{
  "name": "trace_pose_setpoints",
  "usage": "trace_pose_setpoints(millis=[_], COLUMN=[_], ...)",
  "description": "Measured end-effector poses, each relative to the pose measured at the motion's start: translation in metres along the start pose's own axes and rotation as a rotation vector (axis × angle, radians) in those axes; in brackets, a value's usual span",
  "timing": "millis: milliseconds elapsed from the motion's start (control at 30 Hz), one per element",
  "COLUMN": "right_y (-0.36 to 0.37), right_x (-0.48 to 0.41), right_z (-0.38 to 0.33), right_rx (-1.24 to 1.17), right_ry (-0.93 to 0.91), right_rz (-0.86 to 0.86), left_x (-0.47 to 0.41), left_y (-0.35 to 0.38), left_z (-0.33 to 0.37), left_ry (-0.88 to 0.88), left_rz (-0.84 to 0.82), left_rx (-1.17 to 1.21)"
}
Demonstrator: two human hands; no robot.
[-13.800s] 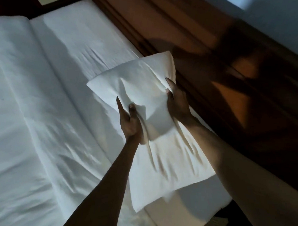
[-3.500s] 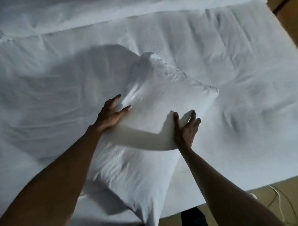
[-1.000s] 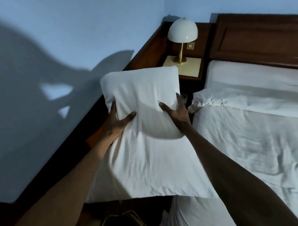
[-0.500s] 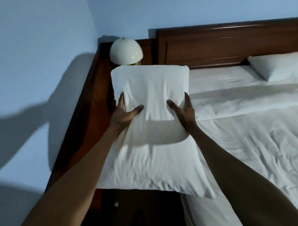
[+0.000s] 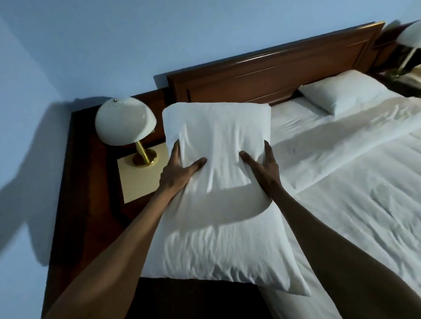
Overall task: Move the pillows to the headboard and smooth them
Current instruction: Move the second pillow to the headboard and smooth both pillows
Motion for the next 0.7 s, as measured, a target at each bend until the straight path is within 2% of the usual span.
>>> trace_pose_setpoints(millis=[233, 433, 700], right_y=[0.035, 0.049, 0.039], right_x=[-0.147, -0.251, -0.367], right_z=[0.015, 0.018, 0.038], right_rx=[0.017, 0.044, 0.042], right_ry=[0.082, 0.15, 0.25], right_rz=[0.071, 0.122, 0.246], left_x=[-0.182, -0.302, -0.459], left_y=[0.029, 0.056, 0.12], left_z=[-0.004, 0.01, 0.029], left_ry=[0.001, 0.031, 0.071], left_rz=[-0.084, -0.137, -0.289], left_rx=[-0.004, -0.008, 0.009])
Point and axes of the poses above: each hand's wrist, its own x-axis away from the middle knuckle, its own y-axis out of the palm, z = x × y, the point moved 8 cm from there along -x, towards the middle knuckle
